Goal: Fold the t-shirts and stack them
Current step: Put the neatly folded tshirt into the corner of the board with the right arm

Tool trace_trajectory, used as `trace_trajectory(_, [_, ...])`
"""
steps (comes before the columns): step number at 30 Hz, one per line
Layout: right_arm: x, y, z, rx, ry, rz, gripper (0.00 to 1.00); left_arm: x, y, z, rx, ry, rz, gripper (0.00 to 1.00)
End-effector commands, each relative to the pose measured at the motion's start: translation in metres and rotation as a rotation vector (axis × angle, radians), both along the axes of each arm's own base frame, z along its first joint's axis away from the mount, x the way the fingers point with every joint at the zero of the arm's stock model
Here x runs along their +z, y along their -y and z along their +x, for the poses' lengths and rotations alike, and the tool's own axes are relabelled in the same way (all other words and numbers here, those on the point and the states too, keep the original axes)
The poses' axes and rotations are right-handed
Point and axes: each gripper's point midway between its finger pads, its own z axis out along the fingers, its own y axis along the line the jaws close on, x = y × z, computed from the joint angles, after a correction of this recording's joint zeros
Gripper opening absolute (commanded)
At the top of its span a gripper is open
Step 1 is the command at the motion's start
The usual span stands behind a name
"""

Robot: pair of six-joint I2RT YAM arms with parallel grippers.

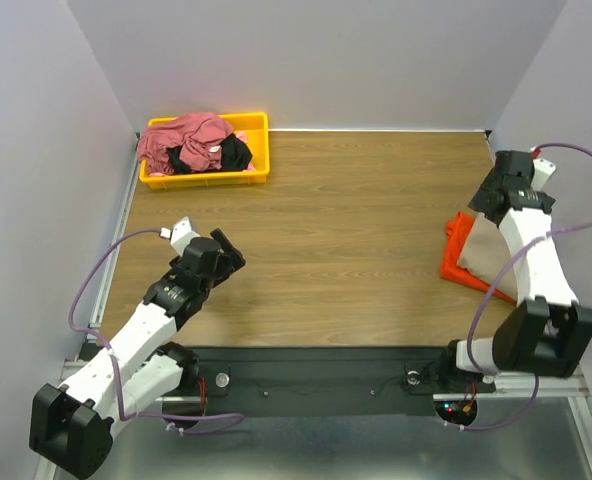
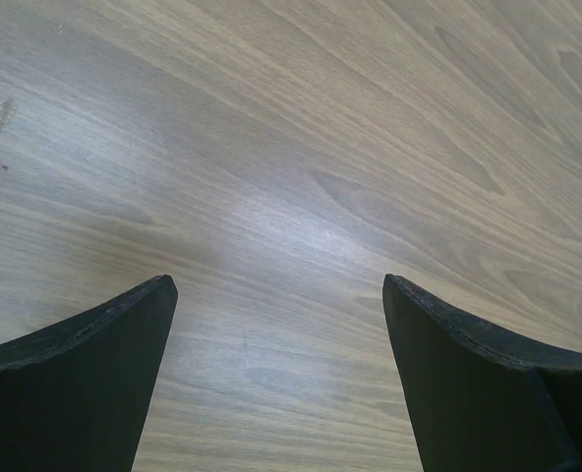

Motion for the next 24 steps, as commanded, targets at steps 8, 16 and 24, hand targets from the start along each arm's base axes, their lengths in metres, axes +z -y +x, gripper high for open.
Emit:
trace_trajectory(8, [0.008,-0.115,0.006,0.446,0.454,0.412,1.00,0.071,-0.003,0.020,0.071,0.158,-0.064,0.99])
trace_trajectory(16, [0.003,-0.120,-0.019,0.464,0.560,0.379,1.00,0.085,-0.015,0.017,0.134,0.194,-0.062,0.99])
trace_trajectory(24, [0.023,-0.131,-0.027,0.529,0.662,0.366,1.00,0.098,-0.021,0.018,0.163,0.221,-0.061,0.99])
